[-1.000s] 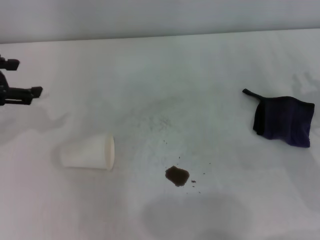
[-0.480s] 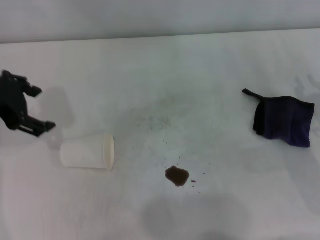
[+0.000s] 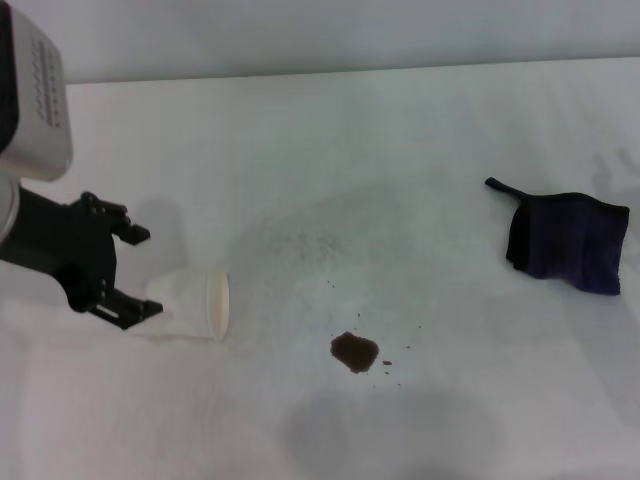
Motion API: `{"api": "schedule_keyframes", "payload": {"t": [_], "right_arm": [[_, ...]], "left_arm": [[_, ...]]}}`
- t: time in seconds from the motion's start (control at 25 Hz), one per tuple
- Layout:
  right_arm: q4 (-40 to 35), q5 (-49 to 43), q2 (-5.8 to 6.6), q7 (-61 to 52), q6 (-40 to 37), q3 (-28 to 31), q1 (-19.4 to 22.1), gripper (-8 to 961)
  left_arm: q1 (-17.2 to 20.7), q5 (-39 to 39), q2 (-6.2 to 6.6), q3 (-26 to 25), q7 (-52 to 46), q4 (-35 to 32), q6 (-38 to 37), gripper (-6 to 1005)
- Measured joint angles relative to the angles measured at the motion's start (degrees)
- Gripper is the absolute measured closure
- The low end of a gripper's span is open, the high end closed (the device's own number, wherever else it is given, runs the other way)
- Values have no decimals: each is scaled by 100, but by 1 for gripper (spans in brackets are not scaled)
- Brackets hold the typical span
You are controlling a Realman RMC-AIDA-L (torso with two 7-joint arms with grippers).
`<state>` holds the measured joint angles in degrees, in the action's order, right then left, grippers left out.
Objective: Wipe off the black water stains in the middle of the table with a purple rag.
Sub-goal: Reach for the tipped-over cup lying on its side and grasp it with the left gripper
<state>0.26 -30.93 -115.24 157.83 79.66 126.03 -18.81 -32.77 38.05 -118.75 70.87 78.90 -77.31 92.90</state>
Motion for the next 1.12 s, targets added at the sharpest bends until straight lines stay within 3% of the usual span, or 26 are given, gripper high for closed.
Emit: {"api": "schedule_keyframes", "payload": {"t": [0.4, 0.72, 0.88, 1.12], "right_arm": [[10, 26, 2, -7, 57, 21, 62, 602], [10, 24, 11, -7, 59, 27, 98, 600], [20, 11, 11, -7, 66, 27, 119, 599], [22, 4, 17, -7, 77, 27, 149, 598]], "left_arm": [[21, 32, -6, 68, 235, 333, -120, 127], [227, 43, -19, 751, 462, 821, -1002, 126], [170, 219, -25, 760, 705, 1294, -1342, 127], [201, 457, -26, 742, 962, 1482, -1754, 127]]}}
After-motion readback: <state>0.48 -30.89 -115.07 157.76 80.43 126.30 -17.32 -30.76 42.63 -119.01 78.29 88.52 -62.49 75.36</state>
